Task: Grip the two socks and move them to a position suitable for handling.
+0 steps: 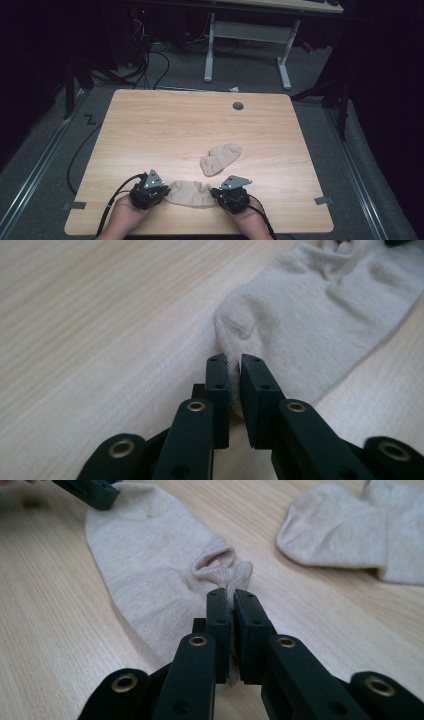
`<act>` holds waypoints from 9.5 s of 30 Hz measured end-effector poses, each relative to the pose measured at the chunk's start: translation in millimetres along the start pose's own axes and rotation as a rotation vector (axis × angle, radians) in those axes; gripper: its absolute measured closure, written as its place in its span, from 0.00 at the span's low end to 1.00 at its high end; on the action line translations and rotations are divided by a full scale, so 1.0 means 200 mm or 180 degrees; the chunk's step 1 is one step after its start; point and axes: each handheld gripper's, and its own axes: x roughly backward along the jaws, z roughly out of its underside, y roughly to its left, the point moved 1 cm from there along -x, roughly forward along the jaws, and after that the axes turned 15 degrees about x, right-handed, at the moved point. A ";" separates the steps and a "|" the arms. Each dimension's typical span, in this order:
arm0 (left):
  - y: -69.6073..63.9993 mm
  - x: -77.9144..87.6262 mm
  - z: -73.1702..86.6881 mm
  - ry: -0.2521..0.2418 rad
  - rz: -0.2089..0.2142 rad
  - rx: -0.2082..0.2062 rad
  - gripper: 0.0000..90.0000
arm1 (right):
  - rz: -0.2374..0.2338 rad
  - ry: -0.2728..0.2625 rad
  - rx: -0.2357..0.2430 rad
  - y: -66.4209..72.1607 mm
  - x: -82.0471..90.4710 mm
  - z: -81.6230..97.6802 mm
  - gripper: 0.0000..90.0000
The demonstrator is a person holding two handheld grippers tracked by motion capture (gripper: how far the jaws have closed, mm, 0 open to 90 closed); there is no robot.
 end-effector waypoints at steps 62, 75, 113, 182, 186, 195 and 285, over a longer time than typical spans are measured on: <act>0.27 0.16 0.03 -0.0695 -0.0298 0.0531 0.51 | 0.0664 0.0100 -0.0116 -0.31 -0.22 -0.19 0.90; 0.26 0.17 0.03 -0.0737 -0.0281 0.0467 0.49 | 0.0693 -0.0366 -0.0180 -0.31 0.00 -0.23 0.90; 0.25 0.17 0.03 -0.0764 -0.0276 0.0430 0.49 | 0.0145 -0.0953 0.0166 -0.06 0.04 -0.47 0.90; 0.20 0.08 -0.04 -0.0673 -0.0156 0.0569 0.47 | 0.0555 -0.0179 -0.0510 -0.41 -0.04 -0.05 0.70; 0.15 0.03 -0.13 -0.0690 -0.0047 0.0580 0.46 | 0.0512 -0.0140 -0.0489 -0.41 -0.09 -0.07 0.70; 0.13 -0.15 -0.23 -0.0603 -0.0117 0.0604 0.52 | 0.0429 -0.0055 -0.0500 -0.40 -0.16 -0.10 0.71; -0.05 0.14 0.01 -0.0527 0.0066 0.0209 0.97 | 0.0447 -0.0306 0.0219 0.10 0.13 -0.07 0.96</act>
